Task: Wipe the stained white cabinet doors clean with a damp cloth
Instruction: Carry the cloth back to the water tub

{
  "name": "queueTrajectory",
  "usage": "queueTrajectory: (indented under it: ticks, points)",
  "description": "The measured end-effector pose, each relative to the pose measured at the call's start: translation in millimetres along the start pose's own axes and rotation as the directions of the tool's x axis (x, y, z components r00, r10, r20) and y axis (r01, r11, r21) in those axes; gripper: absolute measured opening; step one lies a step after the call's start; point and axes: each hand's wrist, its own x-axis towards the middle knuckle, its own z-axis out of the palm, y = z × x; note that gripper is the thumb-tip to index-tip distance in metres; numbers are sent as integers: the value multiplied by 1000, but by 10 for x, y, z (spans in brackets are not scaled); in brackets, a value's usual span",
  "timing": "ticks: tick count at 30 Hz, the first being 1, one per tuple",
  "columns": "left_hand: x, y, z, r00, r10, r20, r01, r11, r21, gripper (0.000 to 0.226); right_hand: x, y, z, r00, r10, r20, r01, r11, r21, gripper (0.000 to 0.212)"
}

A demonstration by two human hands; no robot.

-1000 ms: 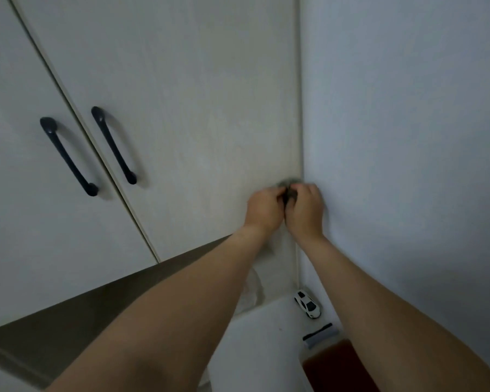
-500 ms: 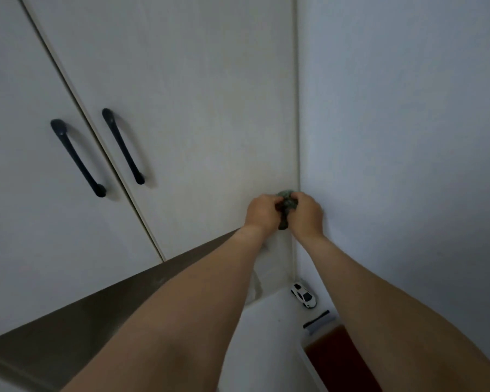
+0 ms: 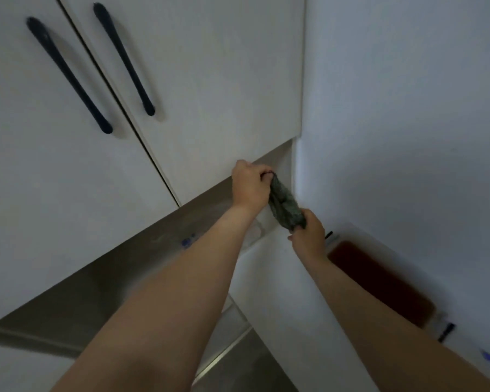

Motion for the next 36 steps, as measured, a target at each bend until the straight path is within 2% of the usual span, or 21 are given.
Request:
queueTrajectory:
  ticks: [4, 6, 9, 14, 16, 18, 20, 21, 24, 26, 27, 29, 30, 31, 32, 33, 34, 35, 36]
  points:
    - [-246, -121, -95, 968, 7, 251, 31, 988, -151, 18, -688, 191, 121, 964, 265, -22, -251, 934, 254, 19]
    - [-322, -204, -121, 960, -23, 281, 90, 970, -227, 18, -936, 241, 207, 945, 322, -55, -289, 902, 321, 21]
    - [-479, -246, -52, 949, -61, 310, 145, 956, -254, 17, -1076, 145, 243, 905, 389, -172, -314, 884, 346, 26]
    - [-755, -214, 133, 907, -107, 407, 253, 912, -323, 16, -1273, 114, -32, 828, 462, -317, -300, 844, 445, 15]
    - [-838, -160, 214, 881, -114, 459, 288, 899, -331, 18, -1347, 156, -197, 780, 547, -305, -297, 752, 588, 18]
    - [-912, -55, 292, 857, -124, 500, 316, 894, -319, 19, -1389, 208, -365, 761, 590, -271, -268, 665, 697, 21]
    - [-965, 68, 404, 796, -169, 581, 412, 855, -315, 20, -1398, 268, -548, 752, 593, -290, -238, 653, 719, 26]
    - [-976, 118, 475, 736, -186, 650, 491, 809, -324, 29, -1401, 293, -645, 747, 592, -303, -221, 651, 726, 31]
    - [-1021, 250, 649, 532, -108, 840, 665, 666, -336, 98, -1413, 340, -953, 736, 583, -343, -176, 654, 735, 56]
    - [-1061, 297, 781, 469, -16, 883, 666, 664, -341, 124, -1432, 368, -1170, 745, 558, -365, -168, 687, 707, 76]
    - [-1072, 292, 838, 456, 19, 890, 618, 712, -332, 130, -1434, 390, -1261, 764, 526, -373, -179, 729, 661, 80]
    - [-1093, 281, 956, 458, 74, 886, 431, 853, -294, 135, -1429, 427, -1468, 807, 448, -385, -243, 846, 475, 73]
    - [-1074, 286, 1010, 477, 90, 874, 295, 920, -256, 130, -1402, 457, -1576, 826, 387, -409, -279, 913, 299, 66]
    - [-1066, 303, 1051, 498, 112, 860, 147, 966, -211, 116, -1370, 500, -1667, 851, 297, -433, -311, 950, 38, 55]
    - [-1072, 323, 1072, 521, 140, 842, -1, 987, -163, 91, -1365, 527, -1725, 880, 187, -437, -313, 920, -236, 43]
    - [-1070, 353, 1113, 547, 165, 821, -130, 985, -112, 59, -1351, 560, -1778, 902, 71, -426, -283, 842, -459, 33]
    - [-1084, 397, 1138, 579, 199, 791, -226, 971, -79, 33, -1329, 614, -1811, 908, -30, -417, -253, 754, -606, 27]
    - [-1083, 455, 1162, 609, 220, 762, -286, 957, -48, 16, -1298, 668, -1843, 900, -108, -423, -245, 677, -694, 21]
    - [-1068, 505, 1169, 637, 242, 732, -327, 945, -28, 12, -1267, 699, -1859, 881, -152, -448, -264, 627, -733, 16]
